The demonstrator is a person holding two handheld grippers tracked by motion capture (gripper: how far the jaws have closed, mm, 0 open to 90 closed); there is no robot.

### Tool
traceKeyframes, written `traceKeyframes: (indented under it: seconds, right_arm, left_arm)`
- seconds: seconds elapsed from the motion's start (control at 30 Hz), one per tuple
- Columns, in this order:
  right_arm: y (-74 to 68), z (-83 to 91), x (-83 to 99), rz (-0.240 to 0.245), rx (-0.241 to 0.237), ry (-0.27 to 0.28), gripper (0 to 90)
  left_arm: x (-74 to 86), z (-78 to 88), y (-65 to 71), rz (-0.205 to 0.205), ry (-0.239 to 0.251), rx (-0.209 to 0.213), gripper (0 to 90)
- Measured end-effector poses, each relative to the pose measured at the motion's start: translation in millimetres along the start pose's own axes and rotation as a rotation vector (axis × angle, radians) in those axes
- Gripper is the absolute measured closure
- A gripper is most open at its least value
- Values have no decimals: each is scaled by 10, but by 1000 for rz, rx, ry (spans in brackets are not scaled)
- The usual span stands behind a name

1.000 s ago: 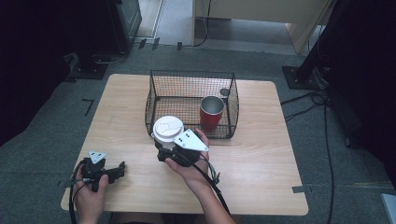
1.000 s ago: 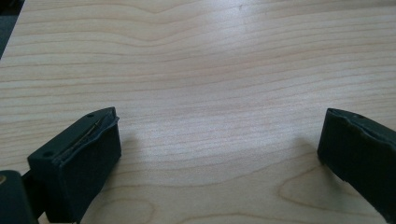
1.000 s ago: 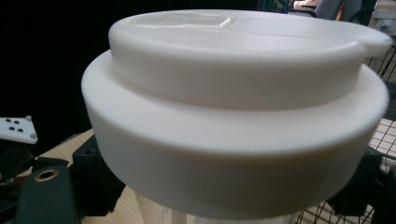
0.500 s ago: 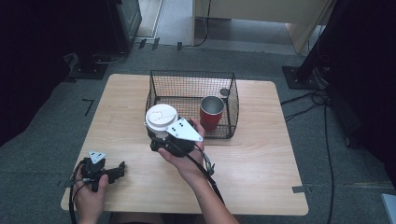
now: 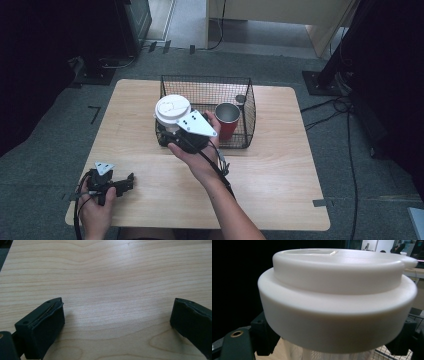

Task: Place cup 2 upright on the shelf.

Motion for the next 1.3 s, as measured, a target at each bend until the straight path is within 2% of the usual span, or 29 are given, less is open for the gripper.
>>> traceKeyframes:
  seconds: [0.27, 0.6, 0.9, 1.1, 1.3]
  right_arm:
    - [147, -106, -161, -10, 38, 20, 165]
    - [301, -303, -228, -6, 82, 6, 165]
    - [374, -536, -129, -23, 96, -39, 165]
    - [464, -705, -58, -20, 127, -68, 165]
    - [556, -863, 44, -42, 156, -93, 164]
  left_arm:
    - [0, 0, 0, 0, 0, 0, 0]
    - [1, 0, -1, -2, -1, 0, 0]
    - [-1, -1, 0, 0, 1, 0, 0]
    - [-1, -1, -1, -1, 1, 0, 0]
    - [0, -1, 0, -1, 1, 0, 0]
Point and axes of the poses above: each handheld gripper's, and its own axes: z roughly backward along the jaws, x roughly out of its underside, y roughly to its right, the point moved 9 cm from there along -z, roughly forward along the jaws, and after that the axes turned 2 degrees about z, right-handed, at the moved point
